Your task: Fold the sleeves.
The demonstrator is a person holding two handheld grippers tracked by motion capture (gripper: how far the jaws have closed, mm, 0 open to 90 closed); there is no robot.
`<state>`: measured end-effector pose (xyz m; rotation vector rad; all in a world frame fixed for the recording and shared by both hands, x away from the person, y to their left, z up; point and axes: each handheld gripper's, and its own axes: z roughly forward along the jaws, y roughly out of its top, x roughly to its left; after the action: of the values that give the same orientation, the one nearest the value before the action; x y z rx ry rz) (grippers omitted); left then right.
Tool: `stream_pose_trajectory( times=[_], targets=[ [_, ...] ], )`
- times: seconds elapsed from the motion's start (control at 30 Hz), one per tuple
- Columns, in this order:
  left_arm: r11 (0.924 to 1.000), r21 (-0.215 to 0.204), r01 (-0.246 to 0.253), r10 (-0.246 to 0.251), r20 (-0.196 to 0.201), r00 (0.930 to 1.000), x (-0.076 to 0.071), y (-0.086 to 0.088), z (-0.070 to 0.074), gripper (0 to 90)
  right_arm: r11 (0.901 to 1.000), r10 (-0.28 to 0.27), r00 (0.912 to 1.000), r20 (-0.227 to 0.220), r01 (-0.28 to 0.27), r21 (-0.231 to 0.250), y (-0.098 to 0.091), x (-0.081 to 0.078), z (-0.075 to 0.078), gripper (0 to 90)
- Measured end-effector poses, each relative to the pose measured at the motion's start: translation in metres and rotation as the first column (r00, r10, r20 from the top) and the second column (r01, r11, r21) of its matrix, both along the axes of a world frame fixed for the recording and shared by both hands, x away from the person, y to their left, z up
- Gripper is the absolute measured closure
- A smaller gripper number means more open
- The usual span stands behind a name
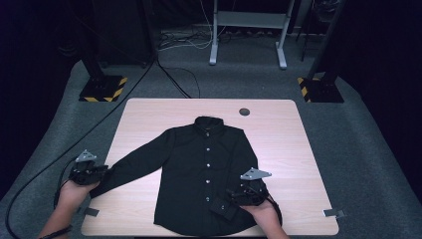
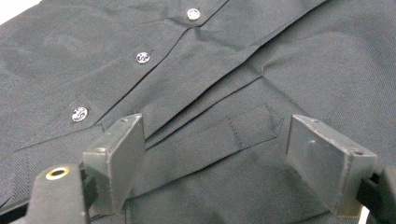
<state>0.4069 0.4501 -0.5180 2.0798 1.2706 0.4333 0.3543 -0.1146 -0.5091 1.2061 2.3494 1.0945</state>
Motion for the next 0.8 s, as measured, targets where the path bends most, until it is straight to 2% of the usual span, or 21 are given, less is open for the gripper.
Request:
stream_pose_trajectory(
  times=[0.13,0.27,0.47,0.8],
  targets=[
    [0.9999,-0.005,0.014,-0.014,-0.002,0.9999,-0.001,-0.002,0.000,80.3,1.0000,-0.002,1.0000,-0.004,0.002,-0.002,-0.001,0.000,0.000,18.9],
    [0.9999,-0.004,0.011,-0.011,0.004,0.9999,-0.003,-0.004,0.000,84.3,1.0000,-0.004,1.0000,-0.005,0.004,-0.003,-0.001,0.001,-0.001,19.0],
    [0.9991,0.037,0.022,-0.022,0.023,0.9995,-0.005,-0.008,0.008,86.0,1.0000,-0.007,1.0000,-0.006,0.007,0.001,-0.001,0.001,0.000,19.0],
    [0.9977,0.062,0.028,-0.033,0.069,0.9970,-0.007,-0.012,0.025,86.2,0.9999,-0.011,0.9999,-0.009,0.012,0.009,-0.002,0.001,0.000,18.9]
  ],
)
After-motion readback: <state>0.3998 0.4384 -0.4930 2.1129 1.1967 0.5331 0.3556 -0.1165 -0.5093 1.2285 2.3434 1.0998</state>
